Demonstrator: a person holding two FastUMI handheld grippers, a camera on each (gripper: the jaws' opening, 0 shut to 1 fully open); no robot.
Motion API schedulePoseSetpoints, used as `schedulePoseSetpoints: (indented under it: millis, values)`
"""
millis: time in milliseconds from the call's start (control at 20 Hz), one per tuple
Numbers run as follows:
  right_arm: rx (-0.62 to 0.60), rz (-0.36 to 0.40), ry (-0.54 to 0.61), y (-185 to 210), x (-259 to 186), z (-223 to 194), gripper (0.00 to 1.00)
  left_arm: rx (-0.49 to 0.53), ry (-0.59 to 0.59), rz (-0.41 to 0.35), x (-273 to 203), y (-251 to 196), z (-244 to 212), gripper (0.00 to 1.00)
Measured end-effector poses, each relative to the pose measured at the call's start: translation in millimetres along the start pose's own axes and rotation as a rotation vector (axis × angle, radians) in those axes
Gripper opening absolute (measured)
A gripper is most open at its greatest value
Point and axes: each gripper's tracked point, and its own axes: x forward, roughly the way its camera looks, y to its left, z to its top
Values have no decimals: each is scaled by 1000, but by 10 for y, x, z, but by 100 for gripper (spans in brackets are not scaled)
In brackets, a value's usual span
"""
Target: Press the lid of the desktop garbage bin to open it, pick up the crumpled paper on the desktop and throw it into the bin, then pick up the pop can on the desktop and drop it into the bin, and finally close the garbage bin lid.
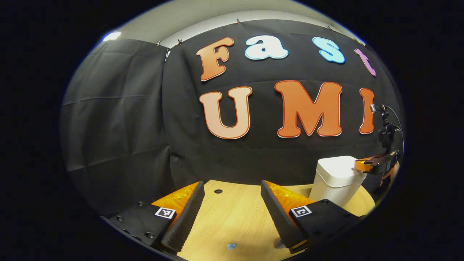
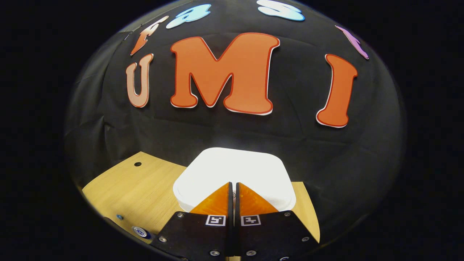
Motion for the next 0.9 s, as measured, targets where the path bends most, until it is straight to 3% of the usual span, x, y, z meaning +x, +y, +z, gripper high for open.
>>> schedulePoseSetpoints:
  millis: [50, 400, 600, 900]
  values:
    - [-2, -2, -56, -25, 4, 86, 1, 9, 13, 5, -22, -23, -47, 99]
    - [-88, -15, -95, 9, 28, 47, 1, 50, 55, 28, -211, -161, -182, 100]
    - [-21, 13, -114, 1, -37, 77, 1, 61, 59, 43, -307, -187, -265, 97]
    - [-34, -48, -185, 30, -413, 172, 2, 63, 68, -51, -197, -304, -439, 100]
